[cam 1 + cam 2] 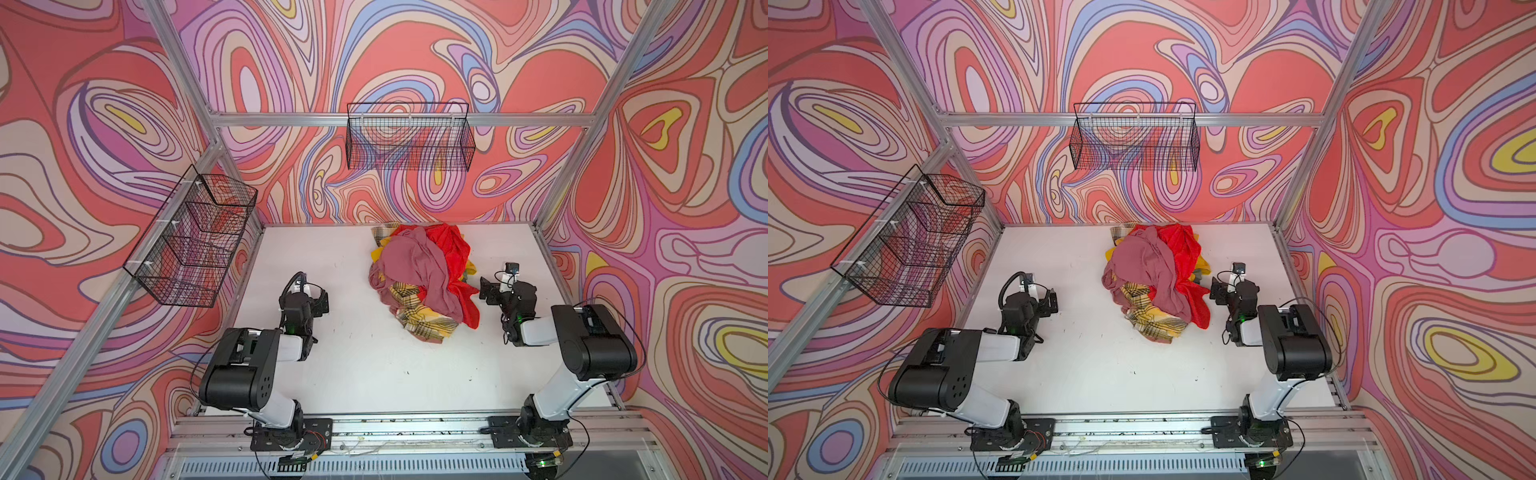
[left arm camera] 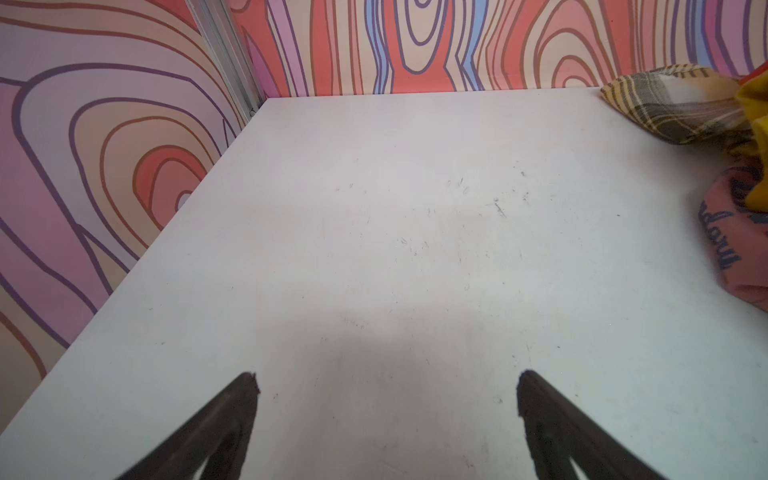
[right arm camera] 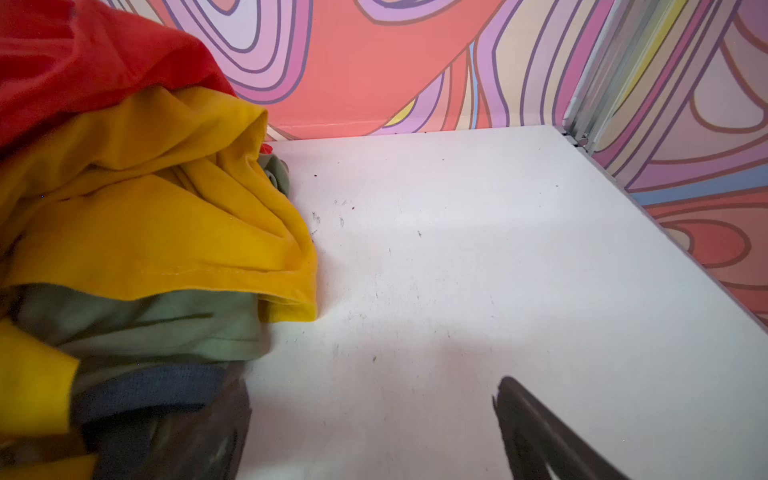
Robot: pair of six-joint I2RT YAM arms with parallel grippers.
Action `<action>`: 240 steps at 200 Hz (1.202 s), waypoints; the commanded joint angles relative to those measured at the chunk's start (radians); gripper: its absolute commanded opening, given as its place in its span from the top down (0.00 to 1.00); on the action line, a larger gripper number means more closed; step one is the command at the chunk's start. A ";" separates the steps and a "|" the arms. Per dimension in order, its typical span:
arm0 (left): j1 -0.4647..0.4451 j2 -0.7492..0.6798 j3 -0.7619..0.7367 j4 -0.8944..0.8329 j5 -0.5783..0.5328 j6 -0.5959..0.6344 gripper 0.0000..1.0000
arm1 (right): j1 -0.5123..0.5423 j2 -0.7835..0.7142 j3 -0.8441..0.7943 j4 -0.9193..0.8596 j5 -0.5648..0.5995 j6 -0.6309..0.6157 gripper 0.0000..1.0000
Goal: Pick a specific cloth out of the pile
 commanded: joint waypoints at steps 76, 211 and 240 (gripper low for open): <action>-0.002 -0.001 0.005 0.028 -0.013 0.006 0.00 | -0.003 -0.003 -0.001 0.019 -0.004 0.001 0.04; -0.003 -0.208 0.165 -0.454 -0.008 -0.040 0.00 | -0.017 -0.171 0.185 -0.488 0.060 0.091 0.02; -0.003 -0.337 0.348 -0.848 0.041 -0.161 0.00 | -0.018 -0.279 0.281 -0.715 0.039 0.127 0.02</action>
